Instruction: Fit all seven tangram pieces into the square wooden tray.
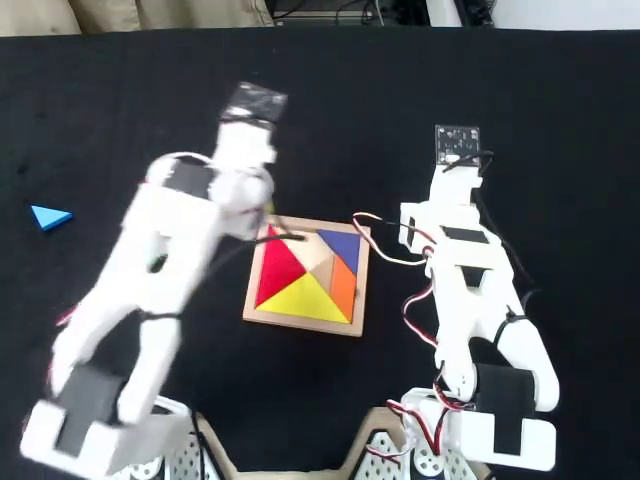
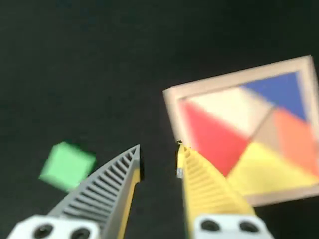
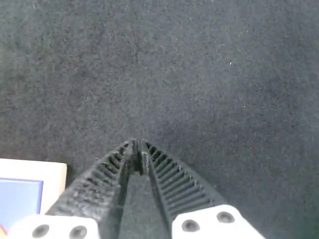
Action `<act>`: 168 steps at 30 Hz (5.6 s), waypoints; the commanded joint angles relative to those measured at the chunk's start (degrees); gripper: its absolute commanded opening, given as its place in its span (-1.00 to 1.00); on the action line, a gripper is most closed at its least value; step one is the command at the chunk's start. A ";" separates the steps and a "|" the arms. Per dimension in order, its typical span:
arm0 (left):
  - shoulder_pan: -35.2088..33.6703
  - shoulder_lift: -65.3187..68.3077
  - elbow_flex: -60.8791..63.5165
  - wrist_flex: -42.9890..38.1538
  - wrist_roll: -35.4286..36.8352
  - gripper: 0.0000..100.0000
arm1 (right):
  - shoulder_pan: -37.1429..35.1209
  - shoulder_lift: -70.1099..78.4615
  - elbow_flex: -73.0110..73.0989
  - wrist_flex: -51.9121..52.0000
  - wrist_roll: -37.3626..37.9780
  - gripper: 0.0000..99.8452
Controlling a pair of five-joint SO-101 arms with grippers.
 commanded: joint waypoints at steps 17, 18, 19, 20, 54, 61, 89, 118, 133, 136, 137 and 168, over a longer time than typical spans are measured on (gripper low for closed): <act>-22.37 22.33 -0.31 -11.08 -46.86 -0.42 | -0.70 0.04 -3.03 -0.79 0.09 -0.98; -22.64 23.21 -0.31 -12.31 -47.38 -0.42 | -0.70 0.04 -3.03 -0.79 0.09 -0.98; -22.81 24.09 -0.40 -13.89 -47.38 -0.42 | -0.70 0.04 -3.03 -0.88 0.09 -0.98; -23.25 24.79 -0.40 -15.56 -47.38 -0.42 | -0.70 0.04 -3.12 -0.88 0.09 -0.98; -16.13 30.24 -12.62 2.99 -31.82 -0.85 | -1.58 0.04 -3.21 -1.05 0.18 -0.98; 3.30 16.62 -11.65 5.10 -9.05 -0.85 | -1.49 -0.13 -3.21 -1.05 0.18 -0.98; 17.54 28.48 -9.89 -12.31 -10.81 -0.57 | -1.49 -0.31 -3.30 -1.14 0.18 -0.98; 9.54 28.40 -19.47 -11.08 -13.98 -0.62 | -1.49 -0.22 -3.30 -1.14 0.18 -0.98; 8.48 36.75 -17.80 -14.77 -13.98 -0.73 | -1.76 -0.04 -3.30 -1.23 0.18 -0.98; 9.27 33.67 -17.54 -12.22 -13.98 -0.74 | -1.76 -0.04 -3.30 -1.23 0.18 -0.98; 9.45 32.35 -17.19 -11.78 -13.89 -0.74 | -1.76 -0.04 -3.30 -1.23 0.18 -0.98; -27.03 4.75 -5.32 -11.34 -23.74 -0.52 | -1.85 0.04 -3.21 -1.23 0.18 -0.98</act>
